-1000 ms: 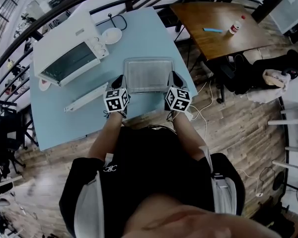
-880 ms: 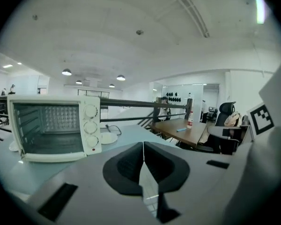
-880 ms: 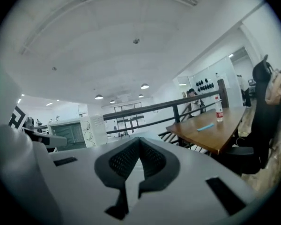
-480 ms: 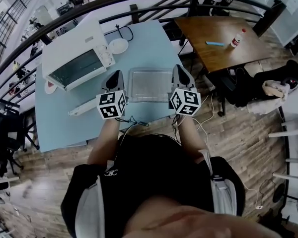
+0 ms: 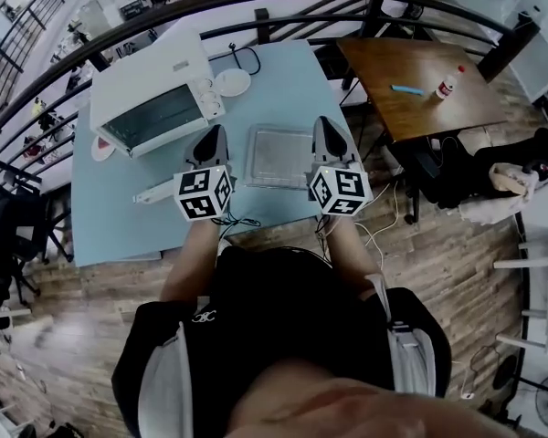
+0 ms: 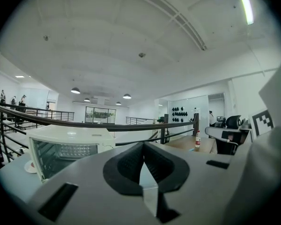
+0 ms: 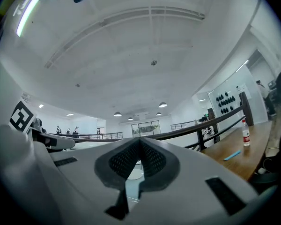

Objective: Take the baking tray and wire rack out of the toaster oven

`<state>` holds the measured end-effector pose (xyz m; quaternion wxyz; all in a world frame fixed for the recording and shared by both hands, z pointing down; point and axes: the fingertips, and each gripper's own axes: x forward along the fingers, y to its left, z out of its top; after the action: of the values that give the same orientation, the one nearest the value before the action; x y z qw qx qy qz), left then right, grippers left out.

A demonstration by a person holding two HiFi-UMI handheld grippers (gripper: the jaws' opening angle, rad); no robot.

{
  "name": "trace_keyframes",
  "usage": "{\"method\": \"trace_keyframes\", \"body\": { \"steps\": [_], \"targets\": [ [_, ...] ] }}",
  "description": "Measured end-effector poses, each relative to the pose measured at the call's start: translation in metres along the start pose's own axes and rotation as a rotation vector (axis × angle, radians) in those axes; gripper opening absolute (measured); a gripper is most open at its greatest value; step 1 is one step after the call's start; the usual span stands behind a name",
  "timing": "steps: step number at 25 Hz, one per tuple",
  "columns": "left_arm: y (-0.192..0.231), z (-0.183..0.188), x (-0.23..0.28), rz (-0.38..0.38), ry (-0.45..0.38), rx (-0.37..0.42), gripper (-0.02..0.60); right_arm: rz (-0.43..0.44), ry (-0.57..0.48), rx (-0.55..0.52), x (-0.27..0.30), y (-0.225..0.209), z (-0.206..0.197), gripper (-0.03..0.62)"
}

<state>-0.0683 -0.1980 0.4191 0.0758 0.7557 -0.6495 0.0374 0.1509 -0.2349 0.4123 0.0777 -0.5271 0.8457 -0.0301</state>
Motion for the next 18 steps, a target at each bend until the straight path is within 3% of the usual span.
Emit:
{"method": "trace_keyframes", "body": {
  "steps": [12,18],
  "targets": [
    [0.095,-0.006,-0.06,0.213,-0.008,-0.034,0.015,0.258,0.02,0.021,0.054,0.119,-0.016,0.002],
    [0.138,-0.002,-0.083,0.286,-0.019,-0.042,0.015,0.343,0.031,0.033,0.08,0.172,-0.02,0.002]
  ]
}}
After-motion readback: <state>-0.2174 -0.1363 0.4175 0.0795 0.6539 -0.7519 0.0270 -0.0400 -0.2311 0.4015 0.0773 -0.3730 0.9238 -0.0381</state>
